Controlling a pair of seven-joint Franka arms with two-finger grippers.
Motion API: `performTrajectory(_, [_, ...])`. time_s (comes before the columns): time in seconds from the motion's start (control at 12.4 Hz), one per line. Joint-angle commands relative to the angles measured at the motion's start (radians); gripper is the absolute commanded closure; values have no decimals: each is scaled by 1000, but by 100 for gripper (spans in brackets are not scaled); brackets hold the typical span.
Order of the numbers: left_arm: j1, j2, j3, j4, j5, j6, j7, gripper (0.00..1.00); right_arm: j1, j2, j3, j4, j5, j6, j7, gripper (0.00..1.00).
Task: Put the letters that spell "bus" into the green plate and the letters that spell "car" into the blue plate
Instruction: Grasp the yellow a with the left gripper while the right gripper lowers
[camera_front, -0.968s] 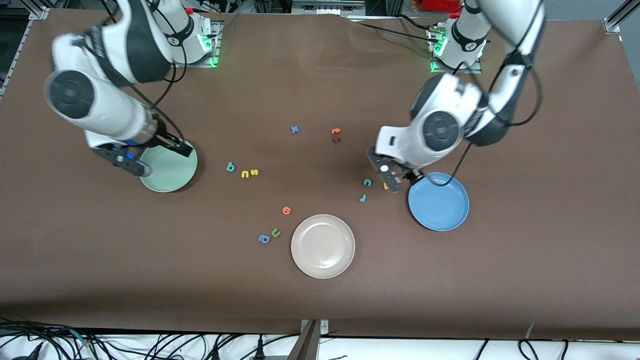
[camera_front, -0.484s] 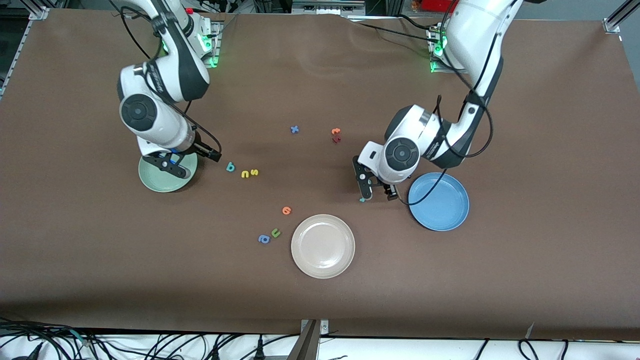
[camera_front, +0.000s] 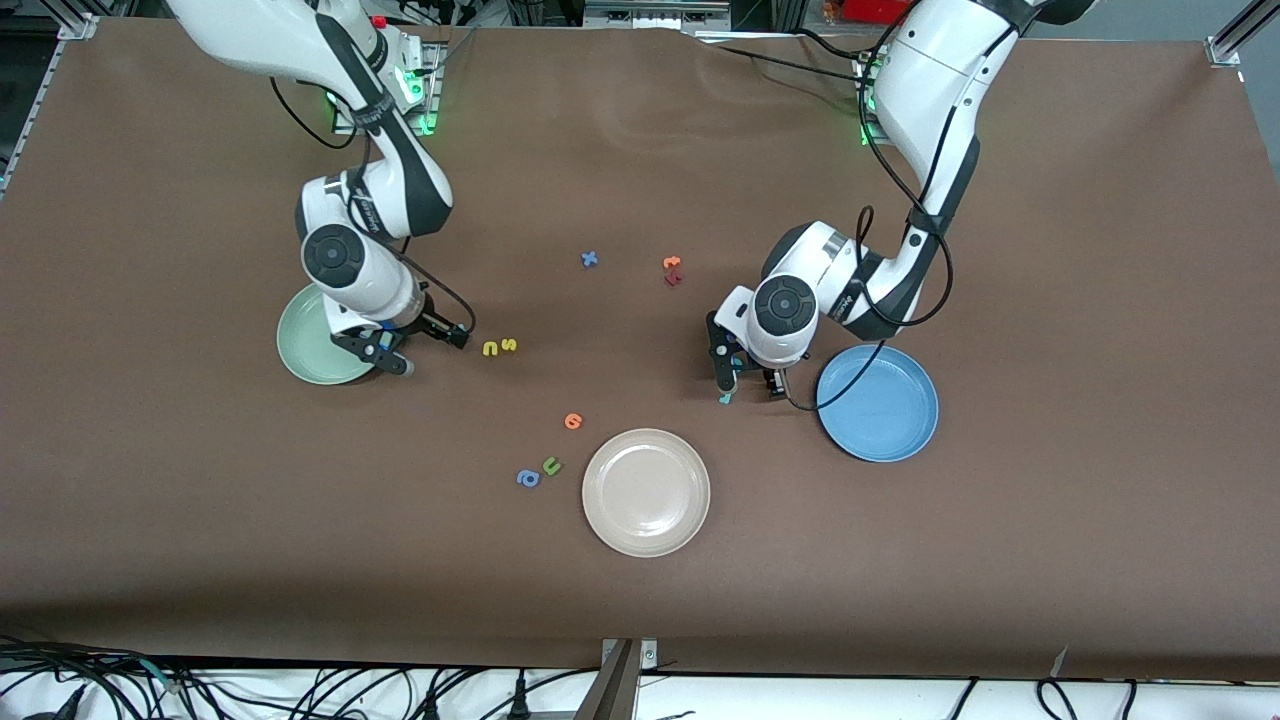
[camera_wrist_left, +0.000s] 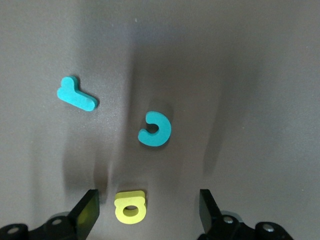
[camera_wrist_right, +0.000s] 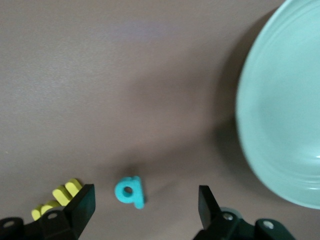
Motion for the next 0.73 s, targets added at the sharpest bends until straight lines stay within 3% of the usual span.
performTrajectory(0.0, [4,-18,8,-67,40,89,18,11,-5,25,29,1,12,54,34,15])
performTrajectory(0.16, [10,-18,8,-87,60,129,16,22,-5,30,31,-4,12,51,36,15])
performTrajectory(0.32, [6,-19,8,-89,60,129,7,65,-4,37,37,-13,12,51,38,16])
performTrajectory(0.4, [6,-19,8,-89,62,129,7,78,-4,37,38,-16,12,51,38,25])
performTrajectory(0.56, [6,-24,8,-87,62,122,7,80,-4,37,38,-22,12,45,36,35])
performTrajectory(0.65, [6,-30,8,-86,62,117,6,80,-4,30,46,-29,12,36,36,36])
